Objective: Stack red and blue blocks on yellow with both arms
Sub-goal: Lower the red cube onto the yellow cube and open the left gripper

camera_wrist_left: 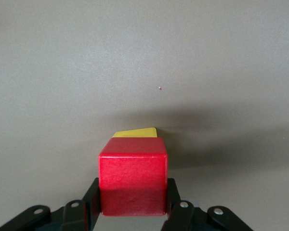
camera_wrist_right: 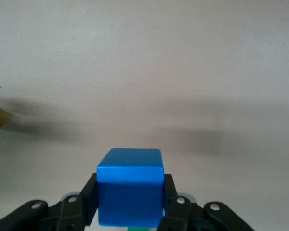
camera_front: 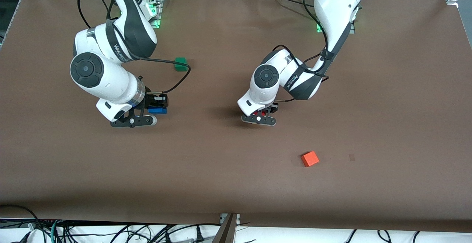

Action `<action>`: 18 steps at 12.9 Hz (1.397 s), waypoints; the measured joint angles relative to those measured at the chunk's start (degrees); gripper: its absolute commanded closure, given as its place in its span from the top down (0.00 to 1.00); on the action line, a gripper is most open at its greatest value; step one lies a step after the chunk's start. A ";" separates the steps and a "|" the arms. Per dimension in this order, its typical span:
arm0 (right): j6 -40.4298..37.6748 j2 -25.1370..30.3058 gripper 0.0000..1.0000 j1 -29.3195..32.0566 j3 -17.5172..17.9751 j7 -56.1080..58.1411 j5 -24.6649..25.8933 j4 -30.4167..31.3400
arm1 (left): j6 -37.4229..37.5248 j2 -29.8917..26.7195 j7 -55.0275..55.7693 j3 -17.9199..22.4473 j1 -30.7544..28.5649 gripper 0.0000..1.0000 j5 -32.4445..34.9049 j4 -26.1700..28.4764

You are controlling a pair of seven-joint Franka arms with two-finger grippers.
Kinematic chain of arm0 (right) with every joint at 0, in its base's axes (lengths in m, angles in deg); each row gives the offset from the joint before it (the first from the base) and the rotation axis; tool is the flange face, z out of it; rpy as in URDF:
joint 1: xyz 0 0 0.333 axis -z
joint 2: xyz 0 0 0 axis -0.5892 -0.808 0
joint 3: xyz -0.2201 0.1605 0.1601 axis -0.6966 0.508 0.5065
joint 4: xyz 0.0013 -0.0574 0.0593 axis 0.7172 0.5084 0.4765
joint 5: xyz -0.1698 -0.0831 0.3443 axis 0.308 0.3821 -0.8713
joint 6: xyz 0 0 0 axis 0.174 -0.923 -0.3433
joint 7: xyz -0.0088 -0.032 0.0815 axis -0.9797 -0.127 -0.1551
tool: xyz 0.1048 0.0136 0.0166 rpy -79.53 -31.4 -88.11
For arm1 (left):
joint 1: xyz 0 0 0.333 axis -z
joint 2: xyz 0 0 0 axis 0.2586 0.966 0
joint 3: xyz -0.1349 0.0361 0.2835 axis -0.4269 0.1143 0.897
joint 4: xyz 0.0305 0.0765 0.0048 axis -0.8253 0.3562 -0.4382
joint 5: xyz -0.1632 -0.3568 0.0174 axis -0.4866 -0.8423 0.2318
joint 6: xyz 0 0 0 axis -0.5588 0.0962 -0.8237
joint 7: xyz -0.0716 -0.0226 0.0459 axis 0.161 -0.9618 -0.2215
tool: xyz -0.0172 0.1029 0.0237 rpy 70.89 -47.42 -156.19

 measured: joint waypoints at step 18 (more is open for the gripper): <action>0.14 -0.49 0.43 -1.05 0.37 -4.15 -0.03 -1.32 | 0.13 -0.06 0.03 0.01 0.00 1.00 0.00 0.06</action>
